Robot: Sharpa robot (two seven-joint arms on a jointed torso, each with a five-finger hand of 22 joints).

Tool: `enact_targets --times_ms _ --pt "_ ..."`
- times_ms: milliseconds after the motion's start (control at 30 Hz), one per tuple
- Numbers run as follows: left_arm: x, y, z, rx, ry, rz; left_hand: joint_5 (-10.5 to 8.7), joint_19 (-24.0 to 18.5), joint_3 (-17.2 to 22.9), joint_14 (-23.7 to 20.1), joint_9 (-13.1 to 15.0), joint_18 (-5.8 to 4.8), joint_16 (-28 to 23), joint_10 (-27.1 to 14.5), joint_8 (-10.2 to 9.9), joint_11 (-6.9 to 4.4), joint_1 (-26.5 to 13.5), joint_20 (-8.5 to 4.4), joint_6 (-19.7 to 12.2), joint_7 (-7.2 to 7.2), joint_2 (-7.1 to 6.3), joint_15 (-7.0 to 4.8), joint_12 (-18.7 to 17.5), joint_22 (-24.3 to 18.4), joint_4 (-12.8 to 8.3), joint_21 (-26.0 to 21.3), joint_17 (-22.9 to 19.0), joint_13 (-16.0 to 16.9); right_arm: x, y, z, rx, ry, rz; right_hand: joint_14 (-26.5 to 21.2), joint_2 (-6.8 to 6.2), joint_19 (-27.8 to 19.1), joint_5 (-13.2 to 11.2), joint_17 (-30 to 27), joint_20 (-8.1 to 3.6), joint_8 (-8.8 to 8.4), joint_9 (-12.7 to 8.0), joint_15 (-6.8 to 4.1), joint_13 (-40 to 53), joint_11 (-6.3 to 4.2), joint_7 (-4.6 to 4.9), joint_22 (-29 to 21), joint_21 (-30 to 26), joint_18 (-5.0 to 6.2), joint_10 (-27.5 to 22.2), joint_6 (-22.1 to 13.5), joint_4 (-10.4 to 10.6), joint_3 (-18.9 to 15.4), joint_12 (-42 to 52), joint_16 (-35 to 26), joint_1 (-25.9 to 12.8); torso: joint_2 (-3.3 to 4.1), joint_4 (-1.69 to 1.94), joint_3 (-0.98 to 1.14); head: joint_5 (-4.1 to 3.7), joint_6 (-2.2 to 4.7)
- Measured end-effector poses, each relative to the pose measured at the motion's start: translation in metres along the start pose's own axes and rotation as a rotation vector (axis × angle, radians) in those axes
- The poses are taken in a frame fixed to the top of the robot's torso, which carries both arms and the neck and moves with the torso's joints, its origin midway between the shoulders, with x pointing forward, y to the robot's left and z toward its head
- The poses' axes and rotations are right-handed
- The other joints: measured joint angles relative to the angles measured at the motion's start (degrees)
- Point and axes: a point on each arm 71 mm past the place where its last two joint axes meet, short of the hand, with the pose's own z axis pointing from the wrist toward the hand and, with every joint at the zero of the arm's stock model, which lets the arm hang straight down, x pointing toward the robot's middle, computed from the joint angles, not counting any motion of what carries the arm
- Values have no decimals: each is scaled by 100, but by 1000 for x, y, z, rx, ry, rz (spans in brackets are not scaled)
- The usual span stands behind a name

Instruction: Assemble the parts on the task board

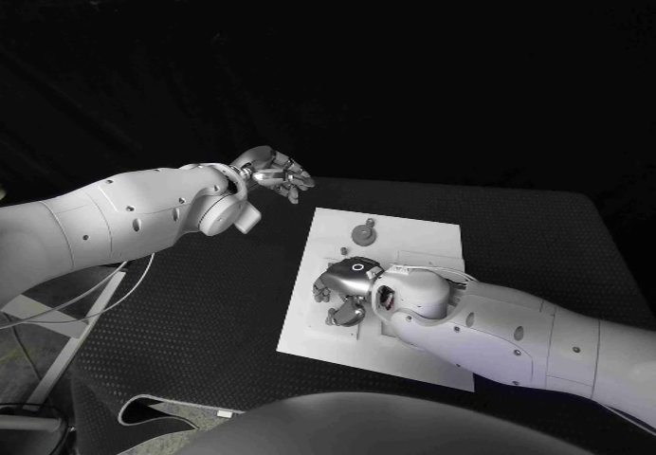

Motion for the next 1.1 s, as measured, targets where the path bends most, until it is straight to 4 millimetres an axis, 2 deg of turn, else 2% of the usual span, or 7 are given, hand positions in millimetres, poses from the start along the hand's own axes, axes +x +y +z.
enact_targets --times_ms 367,633,700,867,900,967,1100 --pt "-1 1 -1 -2 -3 0 0 0 0 0 0 -4 -16 0 0 0 0 0 0 0 0 0 0 -6 0 0 9 0 -11 -11 -16 14 -69 24 11 -30 1 0 -22 2 0 -13 9 -16 -13 19 0 0 0 15 -17 21 -121 27 53 -30 0 -1 -3 -18 0" --pt "-5 3 -1 -7 -11 2 0 0 0 0 0 -24 -22 0 0 0 0 0 0 0 0 0 0 -7 0 0 11 -5 -65 -50 -52 88 -219 90 200 166 150 0 -79 -22 34 -12 -182 164 -227 76 0 53 2 619 93 108 -212 399 133 -291 -10 -15 -4 -136 0" --pt "-6 4 -1 -9 -14 3 0 3 0 0 0 -26 -22 0 0 0 0 -3 0 0 0 0 0 -7 0 0 11 -5 -78 -64 -63 123 -241 118 223 302 150 0 -100 -22 102 5 -228 239 -254 39 0 54 2 716 206 248 -230 517 133 -506 -15 -22 -6 -193 0" --pt "-7 5 1 -12 -20 5 0 15 0 0 0 -37 -22 0 0 0 0 -15 0 0 0 0 0 -7 0 0 11 -4 -94 -104 -91 239 -249 246 366 396 223 0 -127 -94 200 135 -374 783 -367 -117 0 54 5 952 355 285 -284 1216 164 -697 -41 -55 -9 -313 0" --pt "-7 5 1 -12 -20 5 0 15 0 0 0 -38 -22 0 0 0 0 -15 0 0 0 0 0 -7 0 0 11 -4 -95 -111 -96 263 -239 267 424 393 276 0 -111 -102 200 161 -432 1040 -409 -163 0 72 14 1008 340 281 -338 1520 230 -745 -53 -67 -9 -330 0" --pt "-7 5 2 -12 -21 5 0 15 0 0 0 -41 -22 0 0 0 0 -15 0 0 0 0 0 -7 0 0 11 -4 -95 -126 -107 314 -216 312 425 430 335 -16 -39 -137 224 200 -574 1499 -639 -244 0 83 144 1658 348 300 -397 2057 371 -837 -71 -87 -8 -344 0" --pt "-8 6 2 -14 -24 6 0 15 0 0 0 -56 -22 0 0 0 0 -15 0 0 0 0 0 -7 0 0 11 -4 -86 -141 -122 383 -158 381 492 433 530 -22 277 -237 286 333 -678 3033 -770 -308 0 153 150 1292 411 334 -473 3694 883 -1032 -113 -138 -3 -365 0"
